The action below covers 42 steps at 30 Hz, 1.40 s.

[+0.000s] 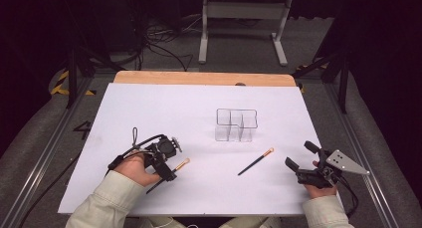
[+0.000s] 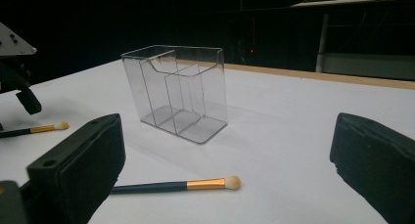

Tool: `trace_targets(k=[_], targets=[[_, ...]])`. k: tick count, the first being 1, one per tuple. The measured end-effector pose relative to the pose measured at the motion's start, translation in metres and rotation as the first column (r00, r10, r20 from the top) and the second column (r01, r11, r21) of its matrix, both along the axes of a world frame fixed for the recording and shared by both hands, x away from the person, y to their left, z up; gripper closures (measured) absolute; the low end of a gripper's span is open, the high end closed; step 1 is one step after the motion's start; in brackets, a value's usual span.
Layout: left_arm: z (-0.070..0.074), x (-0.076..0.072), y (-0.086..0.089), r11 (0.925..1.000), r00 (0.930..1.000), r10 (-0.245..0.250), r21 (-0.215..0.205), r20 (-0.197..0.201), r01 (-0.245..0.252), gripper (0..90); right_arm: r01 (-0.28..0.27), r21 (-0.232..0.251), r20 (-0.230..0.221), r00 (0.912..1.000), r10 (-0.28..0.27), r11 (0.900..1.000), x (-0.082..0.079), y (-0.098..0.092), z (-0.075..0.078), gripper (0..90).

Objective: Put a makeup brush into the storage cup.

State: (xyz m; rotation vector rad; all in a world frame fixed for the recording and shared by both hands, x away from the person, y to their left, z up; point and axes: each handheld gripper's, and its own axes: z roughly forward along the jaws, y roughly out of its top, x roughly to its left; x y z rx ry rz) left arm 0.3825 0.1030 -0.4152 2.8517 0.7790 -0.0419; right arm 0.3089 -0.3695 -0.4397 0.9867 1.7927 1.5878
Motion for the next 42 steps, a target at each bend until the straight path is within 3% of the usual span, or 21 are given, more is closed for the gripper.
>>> trace_targets(k=[11, 17, 19, 26, 33, 42], targets=[[-0.003, -0.002, -0.005, 0.9990, 0.9999, 0.003, 0.046, 0.012, -0.003, 41.0, 0.000, -0.002, -0.001, 1.0000, 0.000, 1.000, 0.000, 0.000, 0.000, 0.6], [-0.005, -0.003, -0.007, 0.9974, 1.0000, 0.001, 0.072, -0.003, 0.000, 53.6, 0.002, 0.002, -0.003, 1.0000, -0.002, 1.000, 0.000, 0.001, 0.000, 0.8], [-0.007, -0.003, -0.008, 0.9964, 0.9999, -0.005, 0.084, -0.012, 0.006, 63.5, -0.001, 0.003, -0.005, 1.0000, 0.001, 1.000, 0.000, 0.001, 0.000, 0.9], [-0.008, -0.003, -0.010, 0.9937, 1.0000, 0.002, 0.112, -0.004, -0.002, 74.3, 0.002, 0.000, -0.006, 1.0000, -0.002, 1.000, 0.000, 0.001, 0.000, 1.2], [-0.008, -0.004, -0.011, 0.9916, 0.9999, 0.015, 0.128, -0.002, -0.015, 81.1, 0.004, -0.003, -0.005, 1.0000, -0.004, 1.000, 0.001, 0.000, 0.000, 1.3], [-0.008, -0.001, -0.010, 0.9924, 0.9997, 0.012, 0.123, -0.021, -0.009, 82.5, 0.001, -0.016, -0.006, 1.0000, -0.001, 1.000, 0.001, 0.002, 0.000, 1.3]])
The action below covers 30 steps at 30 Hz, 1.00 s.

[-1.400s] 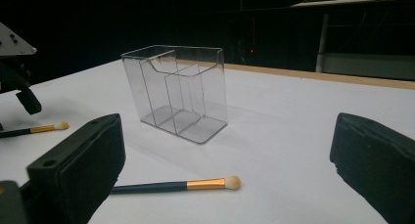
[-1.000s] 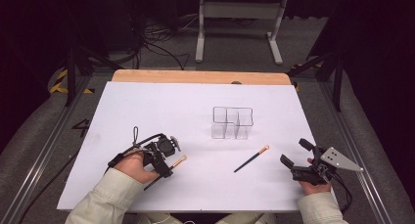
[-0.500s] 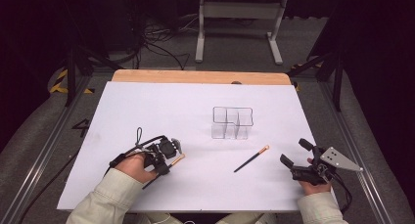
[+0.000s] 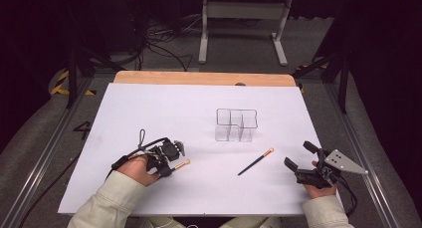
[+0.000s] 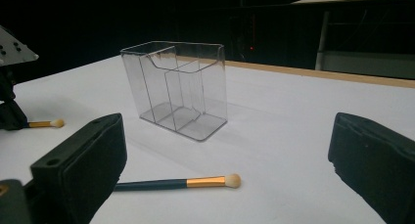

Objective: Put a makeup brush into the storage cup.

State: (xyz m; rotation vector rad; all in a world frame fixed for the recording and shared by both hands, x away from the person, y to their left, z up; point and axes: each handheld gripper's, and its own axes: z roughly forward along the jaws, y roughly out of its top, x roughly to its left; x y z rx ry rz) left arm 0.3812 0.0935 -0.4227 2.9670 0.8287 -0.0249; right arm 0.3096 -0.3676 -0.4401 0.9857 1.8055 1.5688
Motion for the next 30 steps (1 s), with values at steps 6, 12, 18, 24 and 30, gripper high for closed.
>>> trace_targets(k=[6, 12, 18, 24, 30], targets=[[0.011, -0.001, 0.005, 0.9983, 0.9998, 0.011, -0.057, 0.019, -0.010, 82.9, 0.002, -0.002, -0.003, 1.0000, -0.002, 1.000, 0.000, 0.000, 0.000, 1.5], [0.027, -0.003, 0.007, 0.9924, 0.9991, 0.004, -0.123, 0.041, 0.001, 82.9, 0.005, -0.009, -0.012, 0.9999, -0.005, 1.000, 0.001, 0.000, -0.001, 1.7], [0.042, -0.007, 0.002, 0.9796, 0.9964, -0.016, -0.199, 0.084, 0.032, 83.0, 0.011, -0.006, -0.020, 0.9997, -0.011, 1.000, 0.001, -0.001, -0.002, 1.7], [0.052, -0.009, 0.000, 0.9696, 0.9891, -0.023, -0.238, 0.145, 0.057, 83.0, 0.008, -0.016, -0.027, 0.9996, -0.009, 1.000, 0.001, 0.000, -0.003, 1.7], [0.060, -0.010, 0.002, 0.9517, 0.9816, -0.019, -0.297, 0.190, 0.076, 83.0, 0.003, -0.022, -0.031, 0.9995, -0.003, 1.000, 0.002, 0.001, -0.004, 1.7]])
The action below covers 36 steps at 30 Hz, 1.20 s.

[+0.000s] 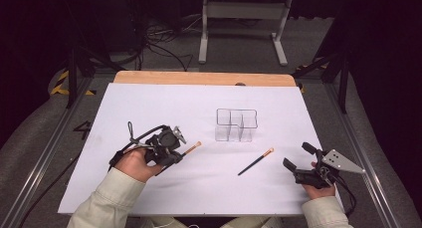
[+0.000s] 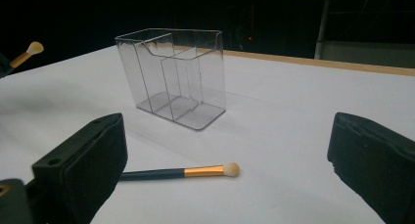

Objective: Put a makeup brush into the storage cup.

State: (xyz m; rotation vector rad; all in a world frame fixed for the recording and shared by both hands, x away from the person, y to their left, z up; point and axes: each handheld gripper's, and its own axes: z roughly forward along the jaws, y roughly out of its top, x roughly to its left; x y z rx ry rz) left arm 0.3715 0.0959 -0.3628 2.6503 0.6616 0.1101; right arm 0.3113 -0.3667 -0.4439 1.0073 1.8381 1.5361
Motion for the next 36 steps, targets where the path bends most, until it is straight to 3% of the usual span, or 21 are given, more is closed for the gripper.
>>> trace_targets(k=[4, 7, 14, 21, 22, 23, 24, 28, 30, 34, 36], targets=[[0.004, 0.001, 0.003, 0.9986, 0.9998, -0.002, -0.053, 0.021, 0.003, 83.0, 0.001, 0.002, -0.003, 1.0000, -0.001, 1.000, 0.000, 0.000, 0.000, 1.7], [0.007, 0.002, 0.005, 0.9931, 0.9994, -0.010, -0.116, 0.032, 0.014, 83.0, 0.002, 0.000, -0.005, 1.0000, -0.002, 1.000, 0.000, 0.000, 0.000, 1.7], [0.015, 0.004, 0.011, 0.9663, 0.9969, -0.012, -0.255, 0.077, 0.031, 83.0, 0.002, -0.002, -0.006, 1.0000, -0.002, 1.000, 0.000, 0.000, -0.001, 1.7], [0.020, 0.007, 0.015, 0.9190, 0.9907, -0.015, -0.388, 0.135, 0.067, 83.0, 0.007, -0.002, -0.010, 0.9999, -0.007, 1.000, 0.001, 0.001, -0.002, 1.7], [0.020, 0.008, 0.015, 0.9136, 0.9905, -0.011, -0.401, 0.137, 0.066, 83.0, 0.008, -0.001, -0.010, 0.9999, -0.008, 1.000, 0.001, 0.001, -0.002, 1.7], [0.020, 0.008, 0.015, 0.9136, 0.9905, -0.011, -0.401, 0.137, 0.066, 83.0, 0.008, 0.000, -0.010, 0.9999, -0.008, 1.000, 0.001, 0.001, -0.002, 1.7], [0.020, 0.009, 0.016, 0.8983, 0.9880, -0.013, -0.432, 0.154, 0.080, 83.0, 0.008, 0.000, -0.010, 0.9999, -0.008, 1.000, 0.001, 0.001, -0.002, 1.7], [0.021, 0.012, 0.018, 0.8701, 0.9847, -0.011, -0.484, 0.174, 0.095, 83.0, 0.008, -0.002, -0.010, 0.9999, -0.008, 1.000, 0.001, 0.001, -0.002, 1.7], [0.021, 0.013, 0.019, 0.8532, 0.9790, -0.006, -0.510, 0.204, 0.112, 83.0, 0.010, -0.002, -0.009, 0.9999, -0.010, 1.000, 0.001, 0.001, -0.002, 1.7], [0.021, 0.014, 0.019, 0.8307, 0.9726, -0.007, -0.540, 0.232, 0.135, 83.0, 0.014, 0.000, -0.007, 0.9999, -0.014, 1.000, 0.001, 0.001, -0.002, 1.7], [0.021, 0.014, 0.020, 0.8129, 0.9678, -0.009, -0.562, 0.251, 0.153, 83.0, 0.014, 0.000, -0.008, 0.9999, -0.014, 1.000, 0.001, 0.000, -0.002, 1.7]])
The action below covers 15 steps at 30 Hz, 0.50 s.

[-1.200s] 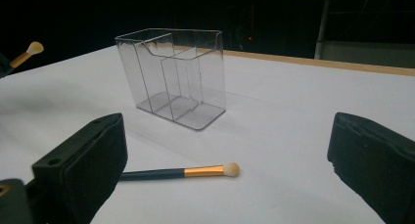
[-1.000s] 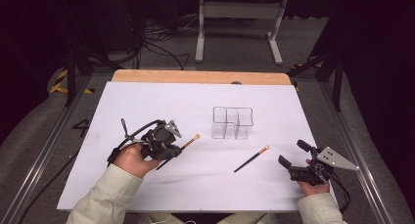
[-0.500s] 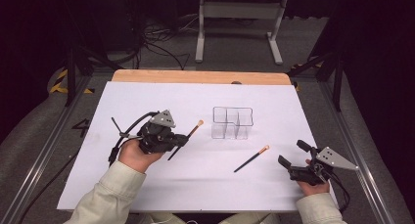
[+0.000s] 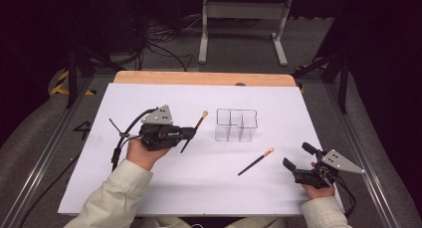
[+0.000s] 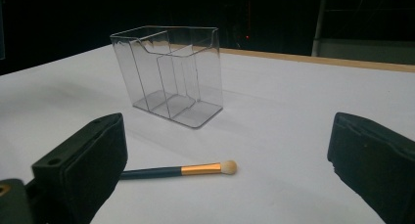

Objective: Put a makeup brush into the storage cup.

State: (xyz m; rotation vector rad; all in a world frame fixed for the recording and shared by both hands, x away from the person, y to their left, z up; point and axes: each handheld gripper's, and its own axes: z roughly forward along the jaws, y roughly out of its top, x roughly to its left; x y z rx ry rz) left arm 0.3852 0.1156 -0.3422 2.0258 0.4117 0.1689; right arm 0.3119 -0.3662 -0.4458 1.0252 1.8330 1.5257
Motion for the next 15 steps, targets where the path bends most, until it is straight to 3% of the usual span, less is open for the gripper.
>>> trace_targets(k=[2, 4, 5, 6, 9, 15], targets=[[0.0002, 0.0002, 0.0005, 1.0000, 1.0000, 0.000, -0.007, 0.010, 0.000, 83.0, 0.001, 0.001, 0.001, 1.0000, -0.001, 1.000, -0.0001, 0.0000, 0.0000, 1.7], [-0.0017, 0.0015, 0.0012, 0.9980, 0.9994, -0.018, -0.060, 0.030, 0.020, 83.0, 0.001, 0.004, 0.003, 1.0000, -0.001, 1.000, -0.0002, -0.0001, 0.0000, 1.7], [-0.0017, 0.0015, 0.0012, 0.9980, 0.9994, -0.018, -0.060, 0.030, 0.020, 82.9, 0.001, 0.004, 0.004, 1.0000, -0.001, 1.000, -0.0003, -0.0002, 0.0000, 1.7], [-0.0031, 0.0018, 0.0015, 0.9945, 0.9983, -0.031, -0.098, 0.050, 0.036, 82.9, 0.001, 0.005, 0.004, 1.0000, -0.001, 1.000, -0.0003, -0.0002, 0.0000, 1.7], [-0.0046, 0.0029, 0.0020, 0.9887, 0.9947, -0.039, -0.141, 0.095, 0.052, 82.9, 0.001, 0.004, 0.005, 1.0000, -0.001, 1.000, -0.0004, -0.0002, 0.0000, 1.7], [-0.0058, 0.0061, 0.0019, 0.9754, 0.9922, -0.047, -0.209, 0.115, 0.071, 82.9, 0.001, 0.003, 0.003, 1.0000, -0.001, 1.000, -0.0004, -0.0001, 0.0000, 1.7]])
